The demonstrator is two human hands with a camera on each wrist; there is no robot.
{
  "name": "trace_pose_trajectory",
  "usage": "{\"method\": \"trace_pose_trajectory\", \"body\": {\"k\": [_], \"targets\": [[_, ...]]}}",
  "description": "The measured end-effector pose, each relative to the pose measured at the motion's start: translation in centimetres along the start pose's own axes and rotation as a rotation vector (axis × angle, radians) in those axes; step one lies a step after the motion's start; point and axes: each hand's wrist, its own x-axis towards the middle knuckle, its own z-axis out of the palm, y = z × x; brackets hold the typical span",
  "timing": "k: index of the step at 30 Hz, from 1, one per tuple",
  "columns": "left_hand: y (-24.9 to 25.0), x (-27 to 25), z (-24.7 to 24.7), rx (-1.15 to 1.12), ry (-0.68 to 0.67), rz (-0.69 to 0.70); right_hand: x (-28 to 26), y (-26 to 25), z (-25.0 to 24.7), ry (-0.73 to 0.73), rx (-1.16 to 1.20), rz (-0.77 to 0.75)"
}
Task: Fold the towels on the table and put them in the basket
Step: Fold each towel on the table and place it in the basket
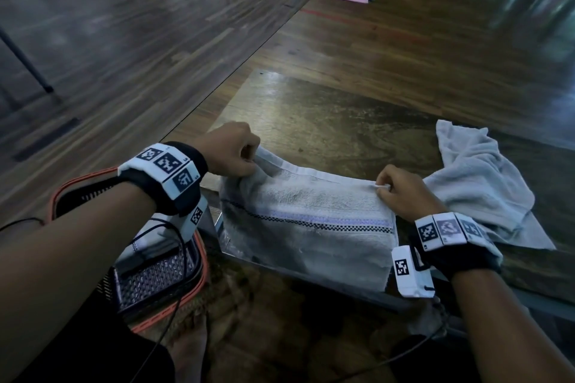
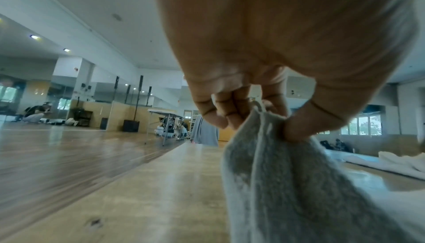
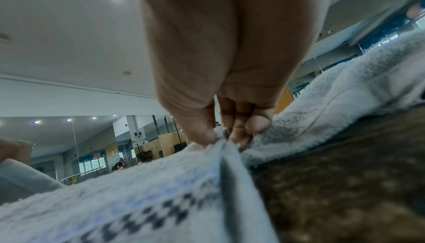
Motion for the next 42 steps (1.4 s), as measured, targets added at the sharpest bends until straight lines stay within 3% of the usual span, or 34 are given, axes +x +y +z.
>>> {"method": "trace_pose_trajectory", "body": {"k": [4, 8, 11, 17, 20, 26, 29, 37, 42], "targets": [[0.2, -0.2, -0.4, 0.013, 0.081, 0.033, -0.1, 0.1, -0.2, 0.023, 0.014, 0.009], [-0.6, -1.1, -1.4, 0.004, 0.063, -0.035, -0.6, 0.7, -0.7, 0.078, 0.030, 0.001], [-1.1, -2.2, -1.9, -0.083, 0.127, -0.054, -1.8, 1.4, -1.9, 0.167, 0.110, -0.037], [1.0, -5.9, -1.0, -0.179, 0.250, 0.038, -6.8, 2.0, -3.2, 0.262, 0.078, -0.144], [2.0, -7.9, -0.4, -0.178, 0.259, 0.065, -9.9, 1.7, -3.2, 0.281, 0.086, -0.180], [3.0, -11.9, 1.3, -0.345, 0.250, -0.017, -14.8, 1.8, -3.0, 0.377, 0.222, -0.188], [3.6, -14.0, 2.0, -0.355, 0.259, 0.041, -17.1, 2.3, -2.2, 0.417, 0.222, -0.181], [5.7, -18.1, 4.5, -0.424, 0.395, 0.005, -22.0, 2.5, 0.8, 0.236, 0.299, -0.127], [4.8, -20.5, 4.7, -0.512, 0.215, -0.004, -24.5, 2.6, 0.7, 0.193, 0.399, -0.103]]}}
